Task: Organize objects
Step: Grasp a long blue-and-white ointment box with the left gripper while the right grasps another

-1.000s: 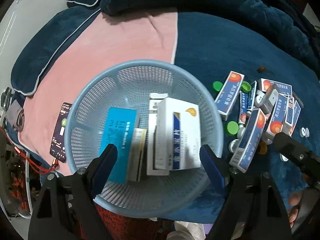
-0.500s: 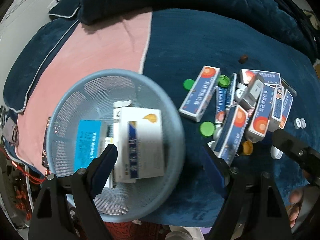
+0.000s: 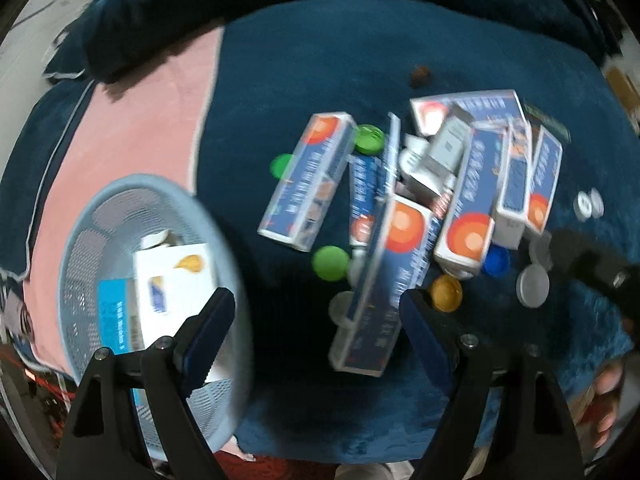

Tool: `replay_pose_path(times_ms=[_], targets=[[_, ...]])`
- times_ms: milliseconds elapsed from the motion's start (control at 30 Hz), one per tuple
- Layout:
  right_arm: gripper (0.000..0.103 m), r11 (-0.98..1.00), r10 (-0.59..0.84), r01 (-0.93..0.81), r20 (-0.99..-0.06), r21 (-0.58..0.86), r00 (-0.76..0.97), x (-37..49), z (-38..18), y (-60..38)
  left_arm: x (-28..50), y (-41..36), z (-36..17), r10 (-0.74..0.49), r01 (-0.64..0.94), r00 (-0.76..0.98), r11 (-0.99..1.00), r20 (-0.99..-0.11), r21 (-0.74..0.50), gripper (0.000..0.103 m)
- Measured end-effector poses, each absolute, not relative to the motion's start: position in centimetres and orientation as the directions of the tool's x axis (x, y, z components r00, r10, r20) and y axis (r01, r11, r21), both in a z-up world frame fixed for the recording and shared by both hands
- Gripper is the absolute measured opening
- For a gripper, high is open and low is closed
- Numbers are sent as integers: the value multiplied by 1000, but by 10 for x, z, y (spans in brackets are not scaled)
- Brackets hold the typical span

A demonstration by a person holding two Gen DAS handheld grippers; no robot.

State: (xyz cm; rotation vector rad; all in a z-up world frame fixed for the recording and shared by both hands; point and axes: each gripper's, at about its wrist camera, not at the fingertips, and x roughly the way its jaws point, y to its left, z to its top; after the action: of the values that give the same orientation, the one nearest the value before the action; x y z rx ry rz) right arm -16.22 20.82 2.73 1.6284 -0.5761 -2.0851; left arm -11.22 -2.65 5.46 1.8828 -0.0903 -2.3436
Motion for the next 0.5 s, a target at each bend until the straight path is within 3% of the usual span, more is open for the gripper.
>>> replay_pose_path(times_ms=[200, 400, 500], targets=[[103, -820, -565, 52, -792, 570, -231, -168, 24, 225, -119, 6, 29, -174, -56, -165, -981, -971, 185, 86], [103, -824, -556, 26, -798, 566, -232, -175, 19, 234, -128, 17, 7, -200, -81, -121, -974, -972, 210, 84], [103, -824, -555, 16, -799, 567, -233, -178, 17, 239, -131, 17, -2, -205, -82, -97, -973, -974, 213, 52]])
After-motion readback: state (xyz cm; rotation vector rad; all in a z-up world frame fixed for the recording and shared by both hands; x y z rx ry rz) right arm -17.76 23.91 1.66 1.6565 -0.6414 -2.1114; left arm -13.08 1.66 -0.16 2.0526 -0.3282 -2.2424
